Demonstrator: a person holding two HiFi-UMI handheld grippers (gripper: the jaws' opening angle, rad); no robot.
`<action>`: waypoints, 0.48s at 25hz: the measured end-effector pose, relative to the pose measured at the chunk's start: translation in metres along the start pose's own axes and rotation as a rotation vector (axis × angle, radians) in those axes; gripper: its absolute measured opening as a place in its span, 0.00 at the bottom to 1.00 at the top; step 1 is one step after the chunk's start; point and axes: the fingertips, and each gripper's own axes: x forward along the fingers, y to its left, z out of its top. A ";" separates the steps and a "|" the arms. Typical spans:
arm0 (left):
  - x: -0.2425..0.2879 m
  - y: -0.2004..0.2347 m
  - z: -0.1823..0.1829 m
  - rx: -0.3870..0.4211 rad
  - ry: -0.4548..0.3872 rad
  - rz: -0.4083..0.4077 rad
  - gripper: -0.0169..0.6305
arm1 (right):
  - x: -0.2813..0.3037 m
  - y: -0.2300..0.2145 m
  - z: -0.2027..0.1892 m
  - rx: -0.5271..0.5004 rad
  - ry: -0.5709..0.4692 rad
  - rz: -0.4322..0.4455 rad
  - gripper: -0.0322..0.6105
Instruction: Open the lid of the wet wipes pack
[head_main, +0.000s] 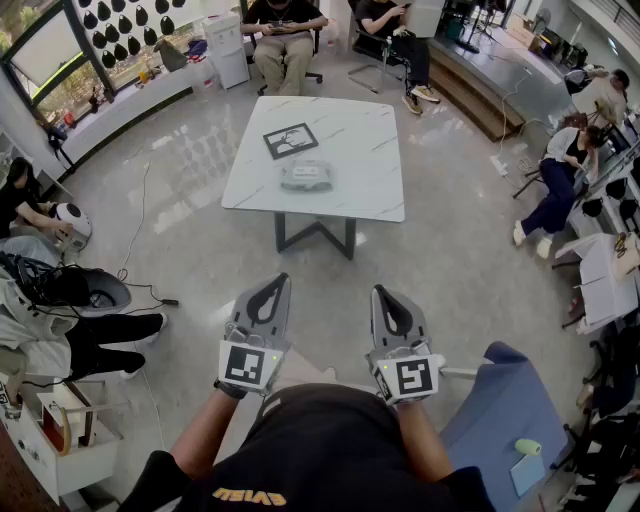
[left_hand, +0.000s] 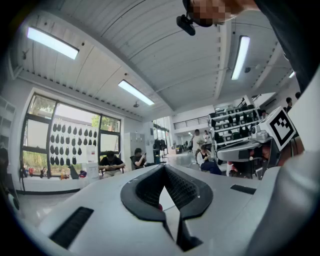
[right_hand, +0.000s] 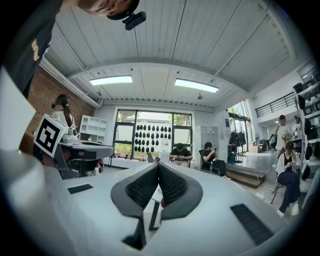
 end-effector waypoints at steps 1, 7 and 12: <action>0.000 0.001 0.001 0.000 -0.001 0.000 0.05 | 0.000 0.000 -0.001 0.008 0.001 -0.003 0.05; -0.005 0.001 0.003 -0.002 0.010 0.005 0.05 | -0.008 0.004 -0.010 0.074 -0.002 -0.018 0.05; 0.000 -0.003 0.003 0.019 0.020 -0.021 0.05 | -0.012 0.000 -0.014 0.084 -0.011 -0.043 0.05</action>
